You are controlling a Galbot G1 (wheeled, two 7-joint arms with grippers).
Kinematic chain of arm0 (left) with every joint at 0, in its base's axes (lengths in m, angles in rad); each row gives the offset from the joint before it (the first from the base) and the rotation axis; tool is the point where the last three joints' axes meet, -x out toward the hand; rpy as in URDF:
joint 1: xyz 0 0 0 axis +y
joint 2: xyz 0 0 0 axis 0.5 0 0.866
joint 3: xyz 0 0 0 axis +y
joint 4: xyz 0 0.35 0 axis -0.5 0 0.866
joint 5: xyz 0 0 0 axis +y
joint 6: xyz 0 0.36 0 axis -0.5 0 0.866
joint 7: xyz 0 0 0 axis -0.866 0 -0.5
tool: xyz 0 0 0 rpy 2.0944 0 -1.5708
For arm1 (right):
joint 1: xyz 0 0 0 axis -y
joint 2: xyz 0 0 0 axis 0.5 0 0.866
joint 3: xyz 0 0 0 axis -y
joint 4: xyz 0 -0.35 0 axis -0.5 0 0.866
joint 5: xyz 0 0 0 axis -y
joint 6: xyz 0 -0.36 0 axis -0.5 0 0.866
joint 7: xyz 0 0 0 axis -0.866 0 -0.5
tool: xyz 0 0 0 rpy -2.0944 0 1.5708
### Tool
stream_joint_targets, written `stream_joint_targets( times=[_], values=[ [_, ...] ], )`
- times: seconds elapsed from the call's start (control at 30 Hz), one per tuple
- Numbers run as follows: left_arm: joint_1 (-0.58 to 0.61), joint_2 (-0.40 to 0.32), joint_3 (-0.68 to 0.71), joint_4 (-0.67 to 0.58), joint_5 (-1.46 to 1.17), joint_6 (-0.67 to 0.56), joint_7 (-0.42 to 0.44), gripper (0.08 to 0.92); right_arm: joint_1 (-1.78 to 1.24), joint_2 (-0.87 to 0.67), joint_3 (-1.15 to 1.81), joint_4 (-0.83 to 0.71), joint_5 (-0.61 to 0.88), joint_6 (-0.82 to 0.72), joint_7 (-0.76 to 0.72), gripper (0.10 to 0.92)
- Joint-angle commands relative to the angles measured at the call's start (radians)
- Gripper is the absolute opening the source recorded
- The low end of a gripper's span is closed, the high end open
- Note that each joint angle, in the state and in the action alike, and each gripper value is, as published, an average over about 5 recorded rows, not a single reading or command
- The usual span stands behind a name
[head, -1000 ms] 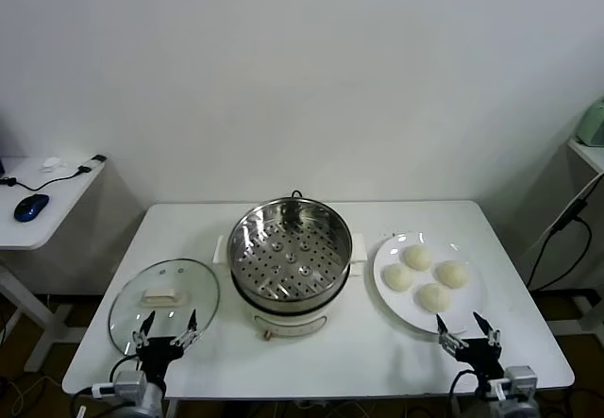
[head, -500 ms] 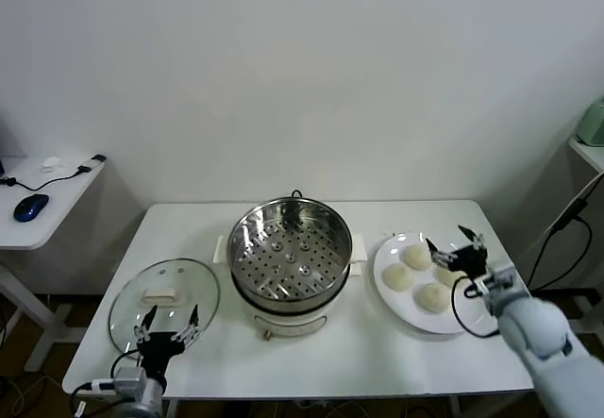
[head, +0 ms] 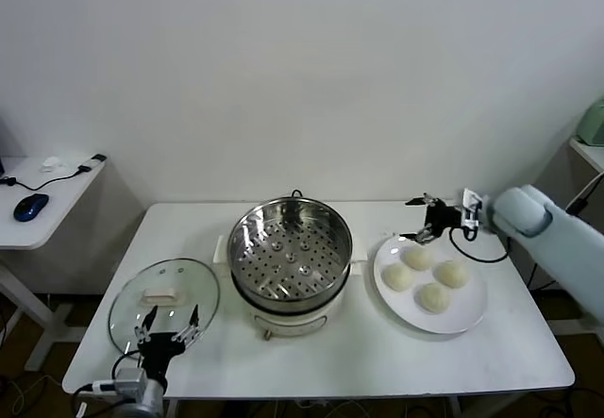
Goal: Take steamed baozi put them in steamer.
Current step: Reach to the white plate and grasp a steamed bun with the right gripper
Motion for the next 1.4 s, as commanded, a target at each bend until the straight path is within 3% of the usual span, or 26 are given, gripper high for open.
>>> stream_joint_targets(
  times=[0.03, 0.73, 1.23, 1.4],
  values=[
    [-0.001, -0.002, 0.000, 0.003, -0.001, -0.002, 0.001, 0.823, 0.338, 0.131, -0.559, -0.234, -0.053, 0.038, -0.226, 0.823],
    [0.012, -0.015, 0.000, 0.020, 0.001, -0.026, 0.001, 0.823, 0.028, 0.366, -0.251, -0.529, -0.099, -0.007, -0.070, 0.823],
    [0.022, -0.018, 0.008, 0.014, 0.003, -0.035, 0.001, 0.823, -0.004, 0.397, -0.220, -0.561, -0.137, -0.002, -0.050, 0.822],
    [0.023, -0.019, 0.010, 0.016, 0.003, -0.038, 0.001, 0.823, -0.007, 0.403, -0.203, -0.568, -0.147, -0.005, -0.047, 0.752]
  ],
)
